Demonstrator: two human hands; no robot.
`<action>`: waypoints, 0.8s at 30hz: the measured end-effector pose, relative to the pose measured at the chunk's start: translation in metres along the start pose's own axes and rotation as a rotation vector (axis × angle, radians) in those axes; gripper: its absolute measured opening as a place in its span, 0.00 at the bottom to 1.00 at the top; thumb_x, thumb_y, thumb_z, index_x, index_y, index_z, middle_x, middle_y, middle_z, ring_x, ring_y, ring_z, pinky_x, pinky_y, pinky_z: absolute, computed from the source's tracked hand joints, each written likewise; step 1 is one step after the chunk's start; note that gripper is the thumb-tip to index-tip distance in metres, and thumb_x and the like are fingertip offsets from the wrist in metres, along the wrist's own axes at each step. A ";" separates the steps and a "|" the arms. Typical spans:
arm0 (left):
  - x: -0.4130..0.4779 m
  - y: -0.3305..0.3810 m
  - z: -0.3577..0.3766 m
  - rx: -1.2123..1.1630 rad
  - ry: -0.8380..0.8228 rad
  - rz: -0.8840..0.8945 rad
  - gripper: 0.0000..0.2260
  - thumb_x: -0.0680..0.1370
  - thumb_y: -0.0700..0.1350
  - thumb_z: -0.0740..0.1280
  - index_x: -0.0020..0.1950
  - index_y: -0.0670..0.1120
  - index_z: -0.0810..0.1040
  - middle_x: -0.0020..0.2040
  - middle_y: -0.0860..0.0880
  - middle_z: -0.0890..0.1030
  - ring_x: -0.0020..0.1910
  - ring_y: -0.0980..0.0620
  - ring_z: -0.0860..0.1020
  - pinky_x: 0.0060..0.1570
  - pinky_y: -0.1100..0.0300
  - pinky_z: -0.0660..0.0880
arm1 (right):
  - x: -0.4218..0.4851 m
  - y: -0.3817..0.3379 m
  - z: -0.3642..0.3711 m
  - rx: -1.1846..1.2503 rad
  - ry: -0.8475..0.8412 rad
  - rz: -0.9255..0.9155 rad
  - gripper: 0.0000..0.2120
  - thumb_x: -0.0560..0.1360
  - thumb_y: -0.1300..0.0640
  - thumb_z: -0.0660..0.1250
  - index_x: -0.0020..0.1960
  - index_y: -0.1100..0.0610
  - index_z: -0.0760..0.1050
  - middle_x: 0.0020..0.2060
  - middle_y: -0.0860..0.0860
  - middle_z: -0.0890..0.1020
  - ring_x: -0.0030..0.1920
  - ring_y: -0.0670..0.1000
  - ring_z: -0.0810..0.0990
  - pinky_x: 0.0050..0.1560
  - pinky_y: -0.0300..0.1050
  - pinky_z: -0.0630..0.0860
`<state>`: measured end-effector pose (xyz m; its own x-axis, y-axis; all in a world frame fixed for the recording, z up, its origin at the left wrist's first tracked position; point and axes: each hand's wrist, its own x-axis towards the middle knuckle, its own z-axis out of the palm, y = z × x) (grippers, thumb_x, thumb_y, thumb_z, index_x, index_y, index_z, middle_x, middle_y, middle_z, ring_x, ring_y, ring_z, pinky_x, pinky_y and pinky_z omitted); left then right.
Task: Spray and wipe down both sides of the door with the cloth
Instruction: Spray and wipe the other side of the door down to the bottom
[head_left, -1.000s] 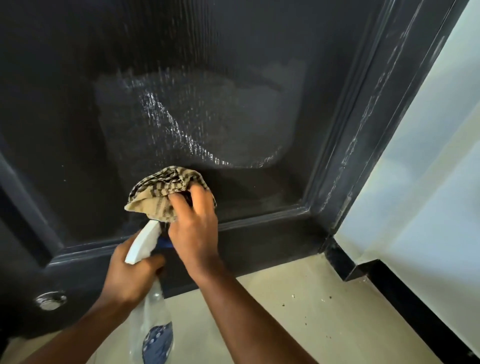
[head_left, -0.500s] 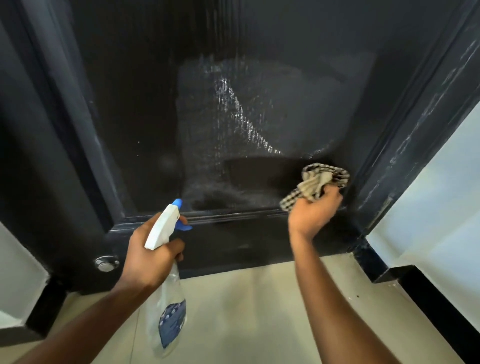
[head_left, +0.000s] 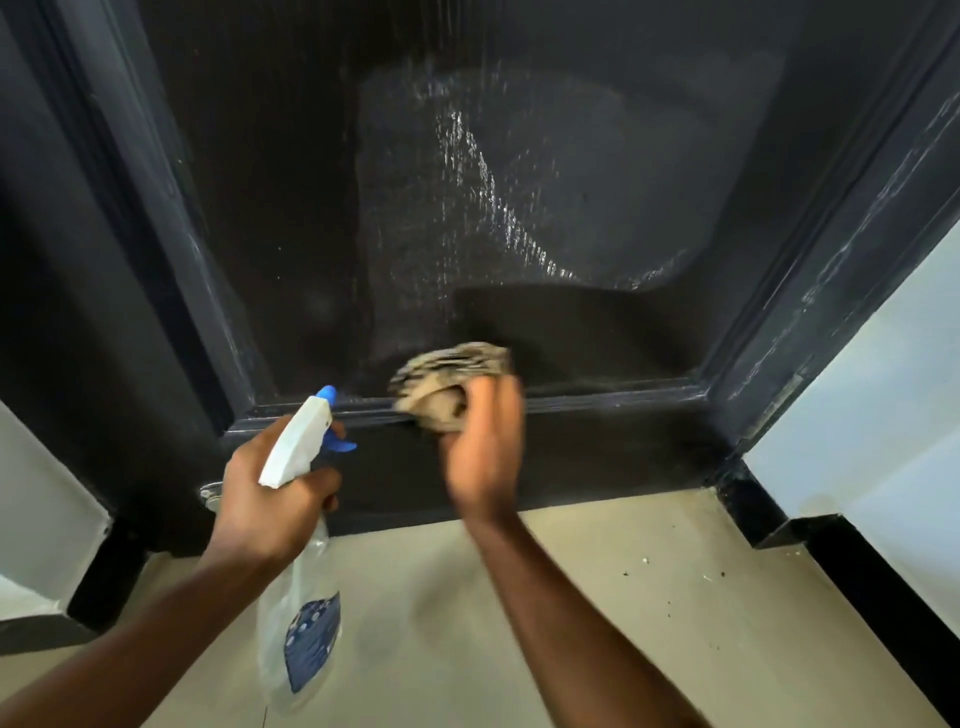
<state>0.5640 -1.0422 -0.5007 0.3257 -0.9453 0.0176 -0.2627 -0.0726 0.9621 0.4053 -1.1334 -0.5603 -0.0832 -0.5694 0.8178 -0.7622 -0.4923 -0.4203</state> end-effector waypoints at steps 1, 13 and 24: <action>0.001 0.000 0.004 -0.001 -0.013 -0.012 0.24 0.72 0.29 0.68 0.66 0.42 0.73 0.48 0.39 0.77 0.39 0.45 0.77 0.28 0.64 0.74 | 0.009 0.021 -0.015 -0.036 0.056 0.059 0.11 0.73 0.57 0.62 0.53 0.55 0.76 0.53 0.55 0.77 0.55 0.53 0.75 0.64 0.48 0.71; 0.009 0.006 0.008 -0.060 -0.002 0.003 0.22 0.72 0.29 0.68 0.59 0.49 0.71 0.43 0.44 0.76 0.36 0.46 0.77 0.24 0.70 0.73 | 0.047 0.034 -0.034 0.186 0.304 0.308 0.23 0.69 0.69 0.68 0.65 0.68 0.74 0.60 0.64 0.77 0.63 0.59 0.74 0.70 0.43 0.65; -0.004 0.011 -0.030 0.024 0.105 0.097 0.17 0.68 0.26 0.66 0.46 0.48 0.79 0.37 0.38 0.79 0.32 0.41 0.77 0.30 0.52 0.76 | 0.054 -0.087 0.012 -0.002 -0.165 -0.373 0.06 0.72 0.64 0.64 0.47 0.60 0.77 0.46 0.58 0.77 0.44 0.60 0.74 0.35 0.53 0.74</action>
<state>0.5871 -1.0294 -0.4815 0.3910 -0.9097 0.1396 -0.3191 0.0083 0.9477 0.4747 -1.1293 -0.4843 0.3034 -0.4502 0.8398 -0.7215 -0.6842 -0.1062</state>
